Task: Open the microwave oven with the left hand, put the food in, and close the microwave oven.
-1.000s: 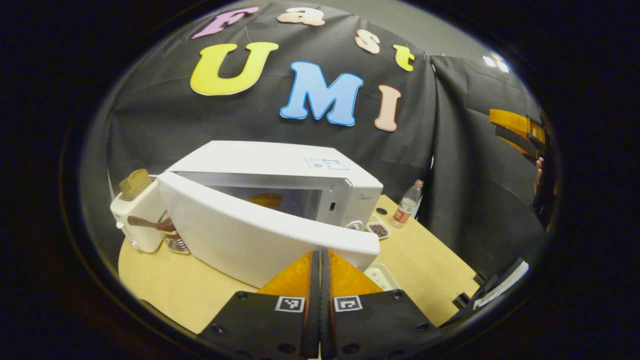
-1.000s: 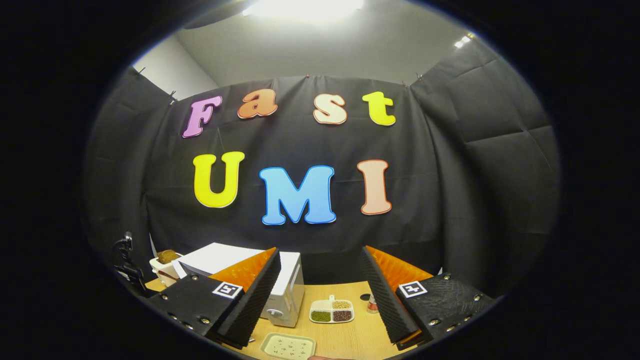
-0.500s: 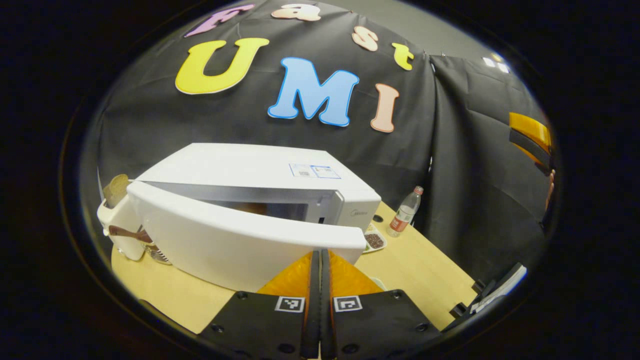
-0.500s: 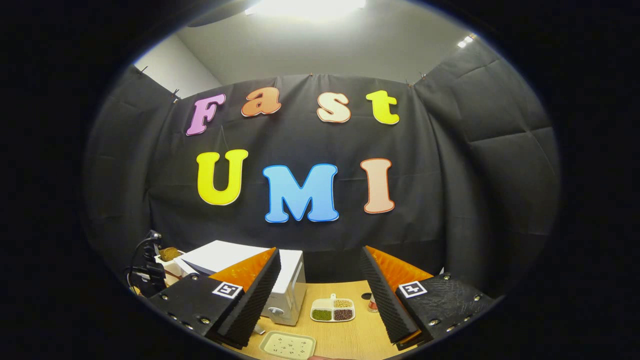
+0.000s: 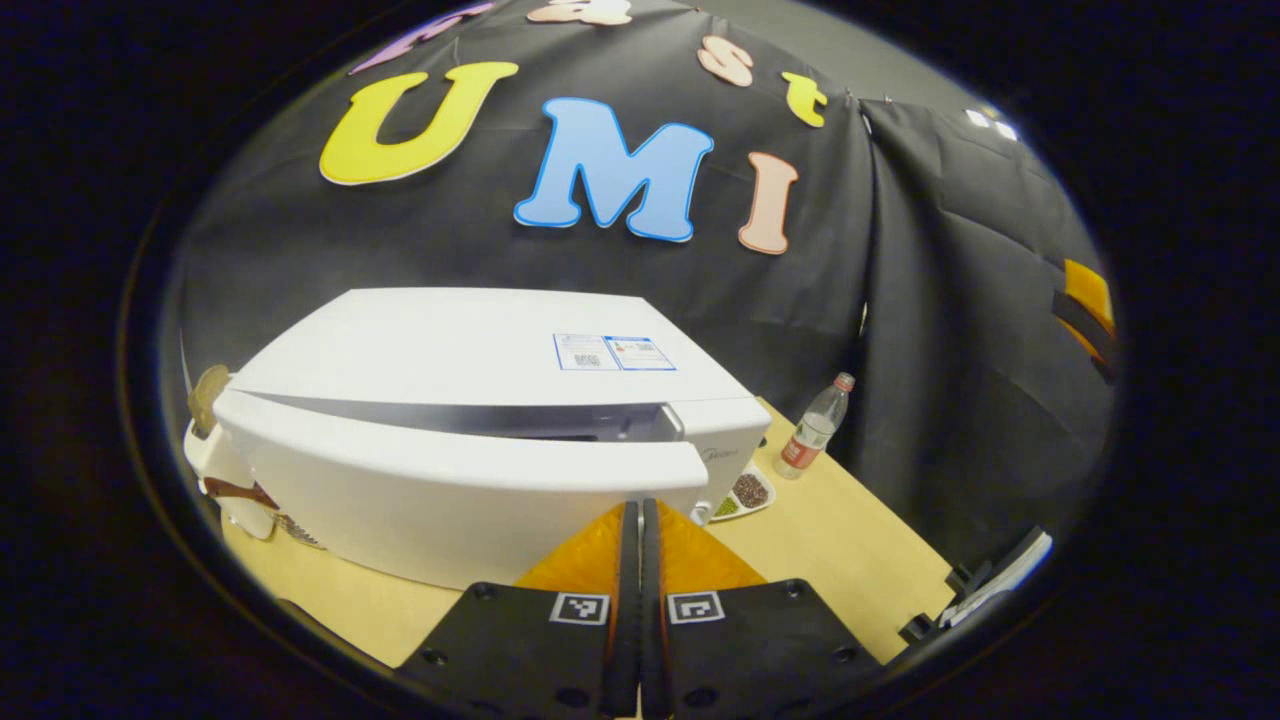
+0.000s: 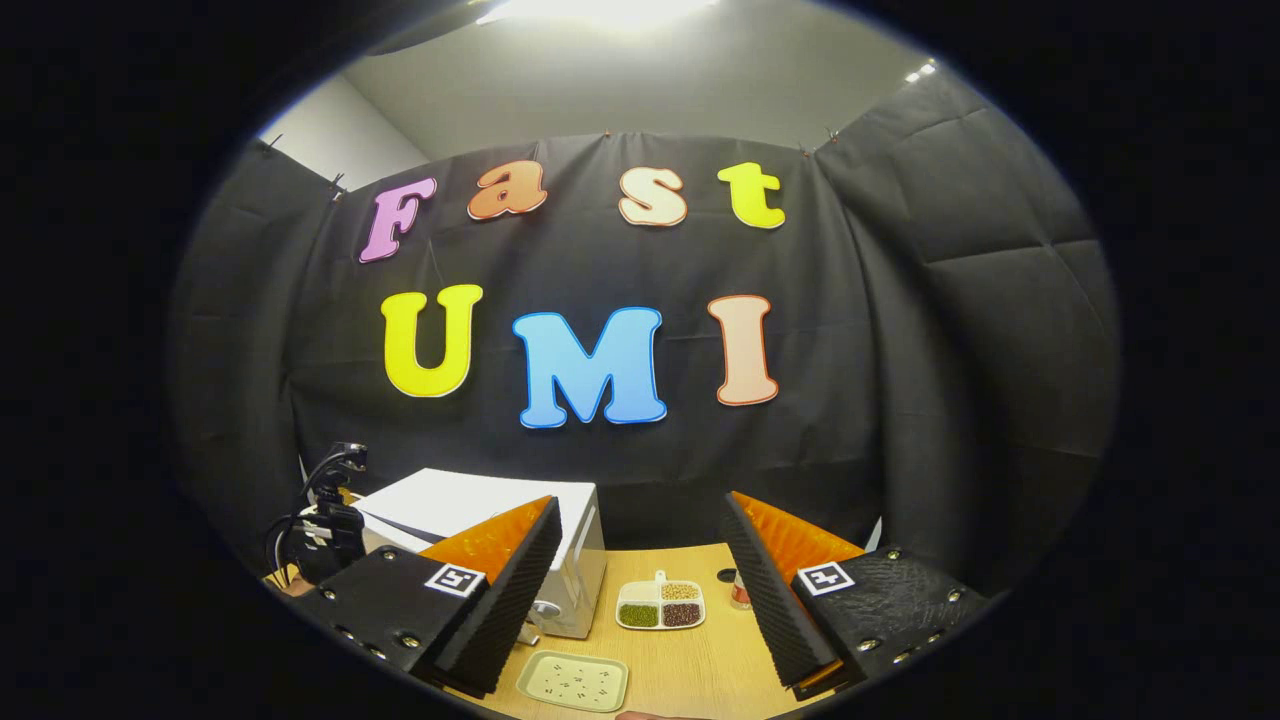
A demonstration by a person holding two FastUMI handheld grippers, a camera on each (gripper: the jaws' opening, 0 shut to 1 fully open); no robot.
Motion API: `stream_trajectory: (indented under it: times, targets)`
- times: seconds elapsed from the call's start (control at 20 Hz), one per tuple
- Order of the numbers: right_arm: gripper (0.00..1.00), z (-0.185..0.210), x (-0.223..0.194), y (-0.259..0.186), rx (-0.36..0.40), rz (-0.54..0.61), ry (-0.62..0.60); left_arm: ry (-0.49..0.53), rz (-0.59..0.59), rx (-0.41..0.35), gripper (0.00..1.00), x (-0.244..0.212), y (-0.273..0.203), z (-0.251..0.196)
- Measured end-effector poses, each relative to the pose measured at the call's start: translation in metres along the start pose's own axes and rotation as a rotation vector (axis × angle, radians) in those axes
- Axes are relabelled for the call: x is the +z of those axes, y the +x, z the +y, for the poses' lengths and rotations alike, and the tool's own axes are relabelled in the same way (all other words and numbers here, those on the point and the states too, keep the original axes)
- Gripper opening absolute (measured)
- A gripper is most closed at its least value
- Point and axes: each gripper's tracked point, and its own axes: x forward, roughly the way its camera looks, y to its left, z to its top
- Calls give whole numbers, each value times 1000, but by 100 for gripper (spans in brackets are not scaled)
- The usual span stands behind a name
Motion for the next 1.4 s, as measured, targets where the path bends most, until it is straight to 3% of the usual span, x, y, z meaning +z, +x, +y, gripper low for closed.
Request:
stream_trajectory:
  times: [0.3, 0.65, 1.4]
  targets:
    - [98, 3, 2, 7, 14, -4, -20, -18, 23, 26, 5, 6, 14, 4]
    - [98, 8, 0, 18, 53, -2, -42, -124, 39, 41, 7, 9, 20, 7]
    - [98, 9, -15, 29, 79, 31, 2, -76, 41, 26, 7, 9, 22, 8]
